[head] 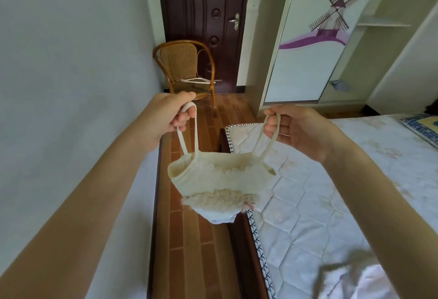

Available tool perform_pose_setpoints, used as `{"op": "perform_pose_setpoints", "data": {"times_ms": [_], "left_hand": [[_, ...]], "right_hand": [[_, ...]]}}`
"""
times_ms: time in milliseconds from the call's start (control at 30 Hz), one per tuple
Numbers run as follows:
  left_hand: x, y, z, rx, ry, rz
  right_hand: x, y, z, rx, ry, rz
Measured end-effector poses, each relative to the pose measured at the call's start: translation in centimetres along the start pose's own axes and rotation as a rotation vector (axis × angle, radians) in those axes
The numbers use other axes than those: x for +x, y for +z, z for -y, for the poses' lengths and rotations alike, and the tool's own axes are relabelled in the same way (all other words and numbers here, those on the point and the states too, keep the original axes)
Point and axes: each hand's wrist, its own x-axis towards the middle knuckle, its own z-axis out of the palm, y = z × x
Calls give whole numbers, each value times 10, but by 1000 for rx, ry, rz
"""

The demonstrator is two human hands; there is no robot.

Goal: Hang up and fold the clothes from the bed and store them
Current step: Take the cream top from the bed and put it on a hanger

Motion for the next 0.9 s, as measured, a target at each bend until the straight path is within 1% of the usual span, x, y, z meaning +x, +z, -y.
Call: {"op": "perform_pose_setpoints", "data": {"times_ms": [267,433,500,667,767,900], "left_hand": [[102,-20,7,19,-27,-6],[176,-26,17,56,-38,-16],[209,-27,17,79,-37,-14],[289,-27,-4,71,-39,-79],[327,-29,-9,75,-27,-91],[367,-37,-4,61,-57,-114]], "right_hand": [[99,-1,9,-7,50,-27],[181,-9,16,-15,76,-14],[217,-16,22,-24,80,6],[300,-29,49,-3,78,60],[345,-30,61,-28,79,106],[398,-29,71,-34,105,143]]}}
